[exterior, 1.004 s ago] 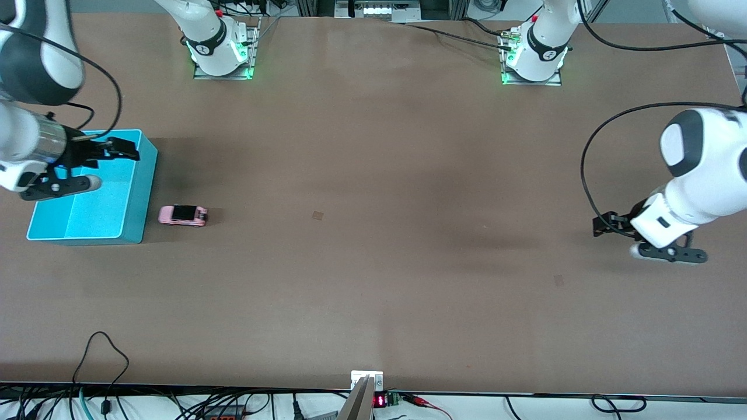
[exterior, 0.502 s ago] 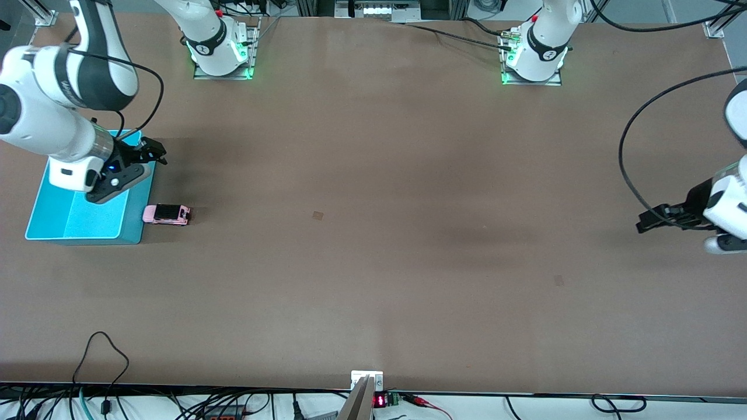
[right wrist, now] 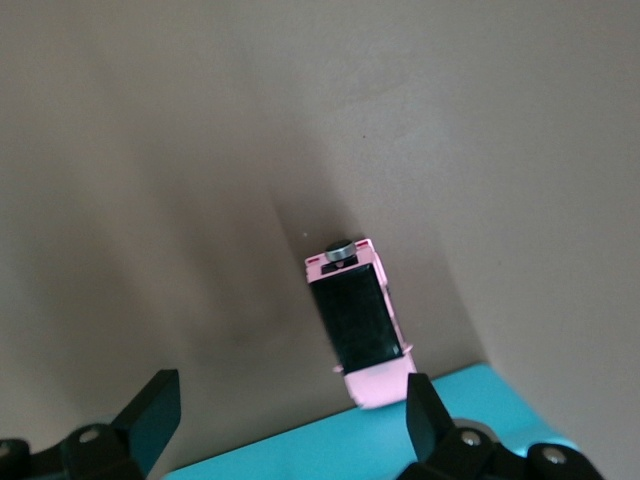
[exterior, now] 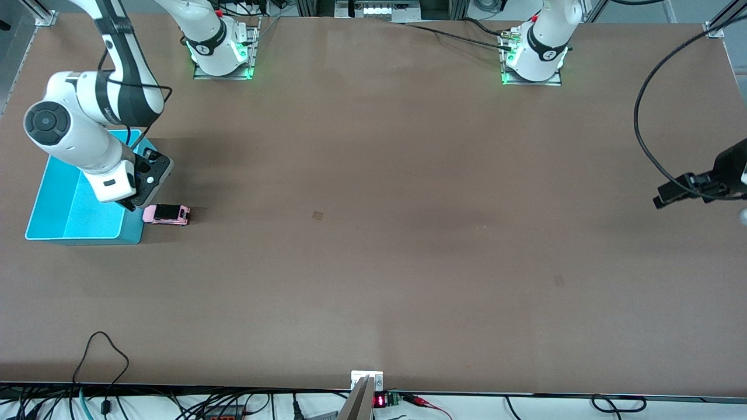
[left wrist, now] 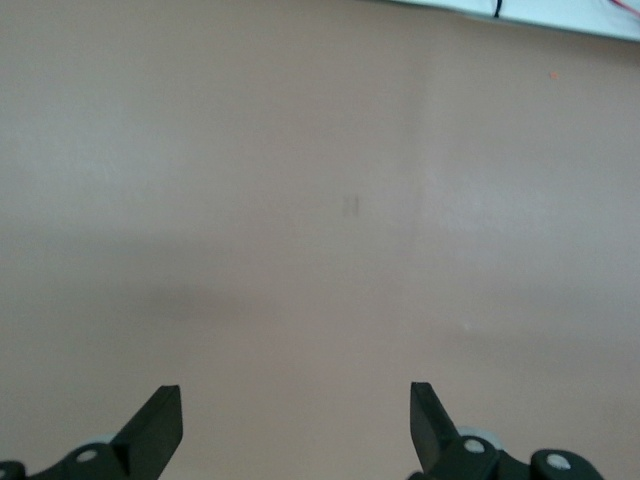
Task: Wind and store pink jeep toy
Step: 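Lower the right gripper and close it on the jeep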
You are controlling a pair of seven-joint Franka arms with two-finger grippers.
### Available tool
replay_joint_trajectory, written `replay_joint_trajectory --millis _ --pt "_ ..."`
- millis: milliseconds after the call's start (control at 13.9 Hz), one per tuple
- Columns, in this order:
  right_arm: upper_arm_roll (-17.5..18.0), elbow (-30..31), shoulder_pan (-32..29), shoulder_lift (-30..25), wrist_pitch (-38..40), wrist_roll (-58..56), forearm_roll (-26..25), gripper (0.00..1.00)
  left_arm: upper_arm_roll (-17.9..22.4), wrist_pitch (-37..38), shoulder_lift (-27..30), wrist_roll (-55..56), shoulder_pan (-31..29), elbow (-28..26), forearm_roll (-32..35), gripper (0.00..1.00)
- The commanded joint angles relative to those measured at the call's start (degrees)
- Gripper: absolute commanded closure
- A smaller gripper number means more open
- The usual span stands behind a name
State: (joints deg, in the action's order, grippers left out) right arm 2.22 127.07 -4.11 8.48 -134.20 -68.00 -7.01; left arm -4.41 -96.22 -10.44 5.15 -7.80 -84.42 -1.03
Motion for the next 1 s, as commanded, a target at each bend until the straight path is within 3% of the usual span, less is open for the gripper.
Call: replay_joint_trajectory --millis 0,287,502,717,932 --pt "3.22 1.25 -6.24 3.72 -6.59 -10.72 -0.81 0.0 0.64 2.35 1.29 1.54 2.09 0.31 -0.55 0.0" --pt "4.64 0.99 -8.28 8.56 -13.27 -15.32 -0.81 0.0 0.11 1.39 5.07 1.01 2.0 -4.51 -0.2 0.0" --pt "4.73 0.9 -8.19 11.38 -16.44 -15.32 -0.81 0.0 0.02 -3.6 8.59 -1.0 1.91 -11.18 -0.28 0.0" --pt "4.9 0.81 -8.19 13.23 -18.38 -15.32 -0.81 0.0 0.02 -4.77 9.21 -1.19 1.91 -12.0 -0.37 0.0" --pt "4.99 0.55 -8.19 13.93 -18.38 -15.67 -0.9 0.21 0.19 -4.06 8.6 -2.15 0.77 -10.86 -0.64 0.0"
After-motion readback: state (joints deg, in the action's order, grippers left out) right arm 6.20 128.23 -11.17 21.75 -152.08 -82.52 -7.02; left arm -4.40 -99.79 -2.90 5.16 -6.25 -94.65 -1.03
